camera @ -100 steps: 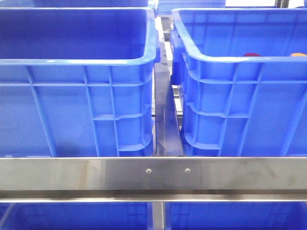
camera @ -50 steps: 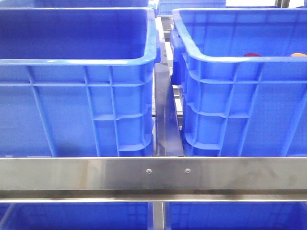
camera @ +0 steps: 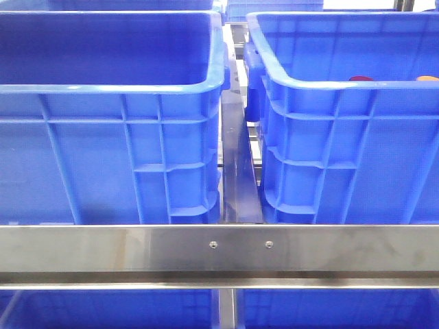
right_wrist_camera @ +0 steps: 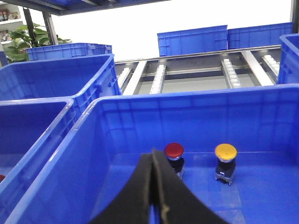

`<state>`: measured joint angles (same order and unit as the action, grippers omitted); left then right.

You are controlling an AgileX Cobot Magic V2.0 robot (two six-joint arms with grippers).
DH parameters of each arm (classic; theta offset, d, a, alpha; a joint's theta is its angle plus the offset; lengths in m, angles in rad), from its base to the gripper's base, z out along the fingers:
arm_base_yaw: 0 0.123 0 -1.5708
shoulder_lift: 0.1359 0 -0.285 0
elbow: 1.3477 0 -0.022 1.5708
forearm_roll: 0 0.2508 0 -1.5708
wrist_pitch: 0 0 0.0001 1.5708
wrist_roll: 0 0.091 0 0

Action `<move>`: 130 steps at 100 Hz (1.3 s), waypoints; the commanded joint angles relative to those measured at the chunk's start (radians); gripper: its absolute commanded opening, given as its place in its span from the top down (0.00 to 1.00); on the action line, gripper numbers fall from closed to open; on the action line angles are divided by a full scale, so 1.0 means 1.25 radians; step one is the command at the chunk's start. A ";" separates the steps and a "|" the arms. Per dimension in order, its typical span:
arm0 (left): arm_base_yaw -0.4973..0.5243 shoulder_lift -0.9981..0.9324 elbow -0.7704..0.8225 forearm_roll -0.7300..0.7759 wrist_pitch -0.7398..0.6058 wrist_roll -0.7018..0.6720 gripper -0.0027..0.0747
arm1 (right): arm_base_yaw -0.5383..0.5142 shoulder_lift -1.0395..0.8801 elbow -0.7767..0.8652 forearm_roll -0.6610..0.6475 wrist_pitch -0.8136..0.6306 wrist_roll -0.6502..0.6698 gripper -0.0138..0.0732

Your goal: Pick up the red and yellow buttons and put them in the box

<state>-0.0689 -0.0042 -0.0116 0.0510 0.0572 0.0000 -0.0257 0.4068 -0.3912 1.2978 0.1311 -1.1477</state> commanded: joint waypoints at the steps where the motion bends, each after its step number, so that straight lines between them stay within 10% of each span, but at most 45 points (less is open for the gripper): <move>1: 0.002 -0.028 0.001 0.005 -0.101 -0.022 0.99 | -0.004 0.001 -0.021 0.004 -0.013 -0.008 0.92; 130: 0.002 -0.028 0.044 0.007 -0.161 -0.040 0.99 | -0.004 0.002 -0.021 0.004 -0.012 -0.008 0.92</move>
<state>-0.0689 -0.0042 -0.0048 0.0634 -0.0649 -0.0408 -0.0257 0.4068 -0.3912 1.2978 0.1311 -1.1477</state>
